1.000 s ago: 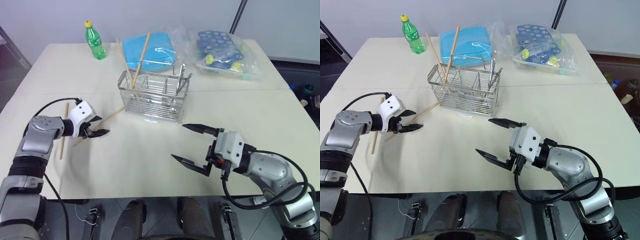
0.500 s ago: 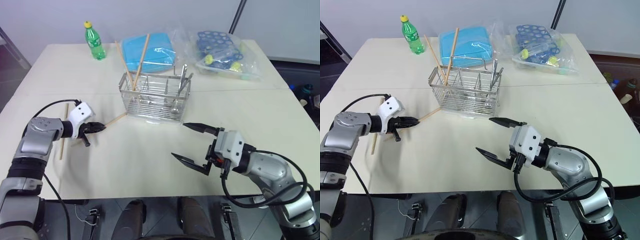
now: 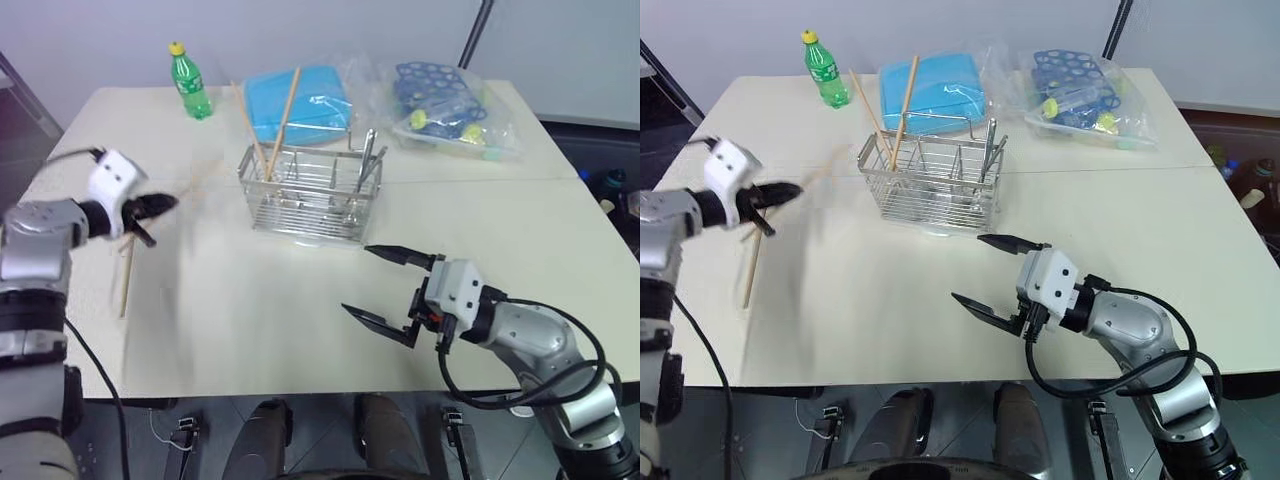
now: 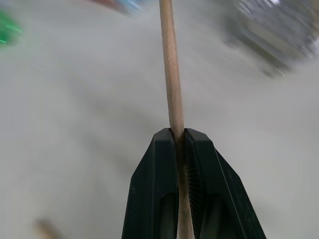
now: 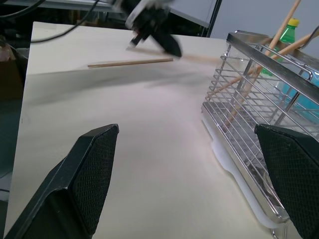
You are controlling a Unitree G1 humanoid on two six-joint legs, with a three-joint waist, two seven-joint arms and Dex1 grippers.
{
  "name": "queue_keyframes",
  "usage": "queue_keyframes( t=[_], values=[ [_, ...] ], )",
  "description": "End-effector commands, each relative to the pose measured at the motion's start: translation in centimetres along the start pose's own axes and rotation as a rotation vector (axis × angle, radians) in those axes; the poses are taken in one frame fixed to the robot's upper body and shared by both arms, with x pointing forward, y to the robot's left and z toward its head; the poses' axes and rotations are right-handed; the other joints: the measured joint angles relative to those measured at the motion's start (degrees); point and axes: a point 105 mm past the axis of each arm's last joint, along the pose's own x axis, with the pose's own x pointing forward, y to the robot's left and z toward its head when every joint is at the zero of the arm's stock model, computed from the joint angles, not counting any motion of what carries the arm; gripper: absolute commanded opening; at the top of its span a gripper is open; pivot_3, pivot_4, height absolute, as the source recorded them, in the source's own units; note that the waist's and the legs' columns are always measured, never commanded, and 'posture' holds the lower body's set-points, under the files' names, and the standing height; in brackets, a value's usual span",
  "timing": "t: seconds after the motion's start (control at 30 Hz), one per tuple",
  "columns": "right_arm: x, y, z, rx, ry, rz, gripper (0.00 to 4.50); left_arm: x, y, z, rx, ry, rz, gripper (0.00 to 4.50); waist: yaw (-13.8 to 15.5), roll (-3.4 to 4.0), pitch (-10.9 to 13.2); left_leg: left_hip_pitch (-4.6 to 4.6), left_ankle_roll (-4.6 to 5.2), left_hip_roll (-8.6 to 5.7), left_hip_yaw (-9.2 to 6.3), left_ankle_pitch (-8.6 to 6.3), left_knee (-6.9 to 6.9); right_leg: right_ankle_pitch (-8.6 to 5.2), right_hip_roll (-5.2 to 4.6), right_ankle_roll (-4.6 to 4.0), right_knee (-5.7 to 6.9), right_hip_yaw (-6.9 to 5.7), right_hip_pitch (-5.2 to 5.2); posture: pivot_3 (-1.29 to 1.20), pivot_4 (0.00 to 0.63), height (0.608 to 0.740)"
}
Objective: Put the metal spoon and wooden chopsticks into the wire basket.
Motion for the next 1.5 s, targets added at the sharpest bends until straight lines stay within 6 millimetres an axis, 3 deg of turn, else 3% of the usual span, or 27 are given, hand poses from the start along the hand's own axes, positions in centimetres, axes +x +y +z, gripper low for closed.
queue_keyframes(
  t=[0.03, 0.27, 0.4, 0.5, 0.97, 1.17, 1.5],
  values=[
    [0.3, -0.1, 0.8, -0.027, -0.039, 0.0, 4.5, -1.3, 3.2, 4.7, -0.027, -0.196, 0.141, 0.07, 0.0, -0.02, 0.0, 0.0, 0.0, 0.0, 0.0, 0.0, 0.02, 0.0, 0.0, 0.0, 0.0, 0.0, 0.01, 0.0, 0.15, 0.74],
    [0.9, -0.2, 0.8, -0.026, -0.054, 0.001, 4.5, -1.7, 4.0, 13.0, -0.246, -0.585, 0.141, 0.07, 0.0, -0.07, 0.0, -0.06, 0.0, 0.0, -0.06, -0.01, 0.33, 0.0, 0.02, 0.01, 0.07, -0.05, 0.08, 0.0, 0.15, 0.74],
    [1.4, -0.6, 0.8, -0.028, -0.065, -0.025, 4.5, -1.5, 3.2, 16.2, -0.348, -0.749, 0.094, 0.07, -0.2, -0.08, 0.0, -0.08, 0.0, 0.0, -0.09, -0.01, 0.47, 0.04, 0.02, 0.07, 0.07, -0.06, 0.15, 0.0, 0.15, 0.74],
    [1.7, -1.5, 1.2, -0.024, -0.086, -0.071, 4.5, -0.9, 2.5, 17.4, -0.401, -0.839, 0.073, 0.07, -0.2, -0.08, 0.0, -0.08, -0.01, 0.0, -0.11, 0.0, 0.48, 0.04, 0.03, 0.07, 0.08, -0.06, 0.15, 0.0, 0.15, 0.74],
    [2.0, -5.2, 4.6, -0.018, -0.17, -0.303, 4.5, 3.7, -3.1, 17.9, -0.513, -0.944, -0.083, 0.07, 0.0, -0.08, 0.0, -0.09, -0.02, -0.01, -0.11, 0.0, 0.48, 0.05, 0.03, 0.06, 0.05, -0.05, 0.15, 0.0, 0.15, 0.74],
    [2.5, -5.5, 5.4, 0.003, -0.203, -0.371, 4.5, 5.0, -5.8, 18.1, -0.47, -0.941, -0.13, 0.07, 0.0, -0.08, 0.0, -0.1, -0.02, -0.01, -0.11, 0.0, 0.48, 0.05, 0.03, 0.06, 0.04, -0.05, 0.15, 0.0, 0.15, 0.74],
    [2.6, -5.0, 5.4, 0.015, -0.197, -0.38, 4.5, 6.7, -7.4, 16.9, -0.482, -0.907, -0.124, 0.07, 0.0, -0.08, 0.0, -0.1, -0.02, -0.02, -0.11, 0.0, 0.47, 0.05, 0.03, 0.06, 0.04, -0.05, 0.14, 0.0, 0.15, 0.74]
  ],
)
